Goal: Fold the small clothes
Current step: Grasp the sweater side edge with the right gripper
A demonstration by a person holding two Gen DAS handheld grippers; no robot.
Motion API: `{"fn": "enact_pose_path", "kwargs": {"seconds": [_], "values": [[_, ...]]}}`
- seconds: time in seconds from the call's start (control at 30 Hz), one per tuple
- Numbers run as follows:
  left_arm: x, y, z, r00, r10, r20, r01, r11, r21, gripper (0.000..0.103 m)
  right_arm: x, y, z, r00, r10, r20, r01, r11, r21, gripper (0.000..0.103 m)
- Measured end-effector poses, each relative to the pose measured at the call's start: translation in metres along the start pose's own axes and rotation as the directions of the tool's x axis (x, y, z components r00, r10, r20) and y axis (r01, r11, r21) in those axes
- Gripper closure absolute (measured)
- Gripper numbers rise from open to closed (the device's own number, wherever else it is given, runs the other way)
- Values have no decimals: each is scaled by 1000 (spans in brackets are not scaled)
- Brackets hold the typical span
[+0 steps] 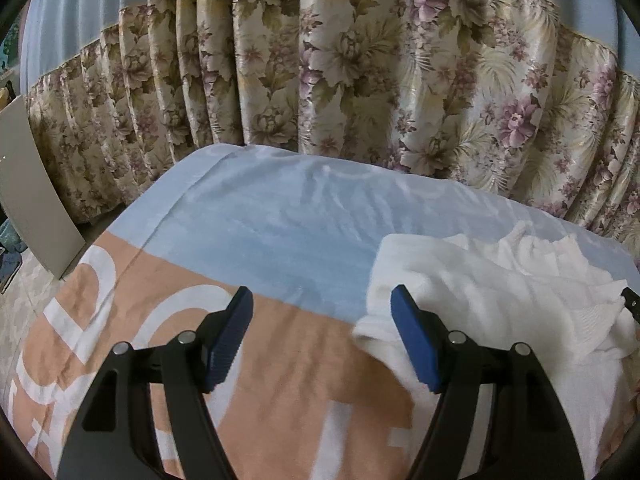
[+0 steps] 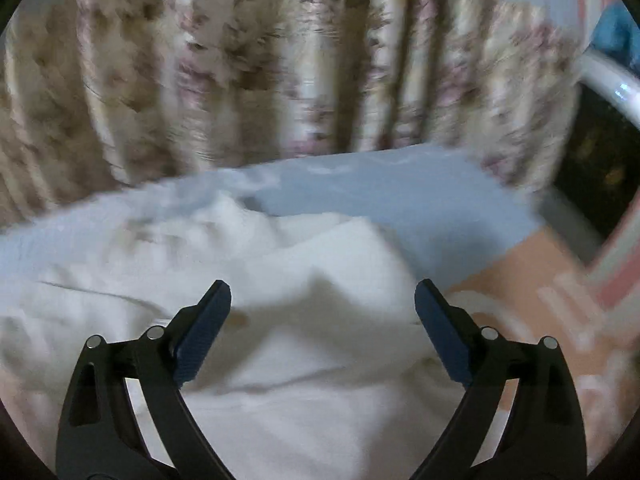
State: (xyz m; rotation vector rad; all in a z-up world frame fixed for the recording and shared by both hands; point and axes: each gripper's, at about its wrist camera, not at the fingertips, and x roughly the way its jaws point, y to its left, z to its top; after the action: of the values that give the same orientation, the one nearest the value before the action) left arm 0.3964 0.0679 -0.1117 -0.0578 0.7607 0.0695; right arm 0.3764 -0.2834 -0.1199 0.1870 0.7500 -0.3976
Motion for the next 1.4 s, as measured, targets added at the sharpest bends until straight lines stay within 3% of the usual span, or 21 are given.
{"fn": "enact_pose_path", "kwargs": {"seconds": [0.07,0.17,0.27,0.43,0.5,0.57,0.63,0.73,0.83,0.93,0.97,1.0,1.03,1.07,1.17,1.2,1.27,1.33,1.37,1.4], "values": [[-1,-8,0,1000,-6,0,6,1000,10,31,-2,-2,-2,992,125,-8,-125,992,-10,10],[0,-18,-2,1000,-15,-3,15,1000,20,31,1,5,-5,960,273,-56,-275,961,-40,10],[0,-25,-3,1000,-19,-4,19,999,27,31,2,15,-7,940,333,-76,-339,938,-78,16],[0,-29,-3,1000,-20,-6,20,999,33,31,12,28,-13,899,405,-164,-423,901,-93,51],[0,-31,-4,1000,-20,-4,20,999,35,31,17,32,-18,891,403,-208,-428,899,-92,79],[1,-34,-4,1000,-20,-3,20,999,41,31,24,30,-23,872,424,-244,-452,889,-71,95],[1,-37,-5,1000,-22,-6,22,999,43,31,25,29,-26,867,427,-257,-458,886,-72,102],[1,-41,-7,1000,-22,-9,23,999,42,31,23,22,-27,854,449,-262,-481,874,-72,102],[0,-46,-8,1000,-24,-11,25,998,50,31,17,10,-21,870,440,-222,-465,882,-74,103],[1,-49,-7,1000,-27,-10,27,999,47,31,13,0,-14,901,393,-186,-414,905,-97,100],[1,-51,-7,1000,-27,-11,28,998,48,31,16,-2,-14,912,363,-192,-387,916,-104,82],[1,-52,-7,1000,-28,-12,29,998,49,31,20,-3,-15,907,363,-214,-390,915,-99,39],[1,-54,-8,1000,-29,-11,29,998,50,31,22,-3,-16,905,365,-219,-392,915,-95,28],[1,-55,-8,1000,-29,-10,29,998,55,31,20,-3,-18,913,356,-200,-382,918,-106,30],[1,-57,-8,1000,-28,-11,28,998,58,31,26,1,-22,901,368,-231,-399,911,-104,67],[1,-57,-8,1000,-28,-10,29,998,58,31,29,2,-23,902,357,-241,-389,916,-101,73],[1,-58,-8,1000,-26,-8,27,998,63,31,33,3,-25,896,360,-259,-393,915,-87,74],[1,-58,-8,1000,-25,-8,26,998,63,31,33,5,-25,878,394,-270,-428,900,-79,87],[1,-59,-8,1000,-24,-7,24,998,62,31,33,5,-24,853,442,-277,-474,878,-59,101],[2,-58,-8,1000,-23,-7,24,998,61,31,31,5,-23,847,456,-272,-487,871,-59,101]]}}
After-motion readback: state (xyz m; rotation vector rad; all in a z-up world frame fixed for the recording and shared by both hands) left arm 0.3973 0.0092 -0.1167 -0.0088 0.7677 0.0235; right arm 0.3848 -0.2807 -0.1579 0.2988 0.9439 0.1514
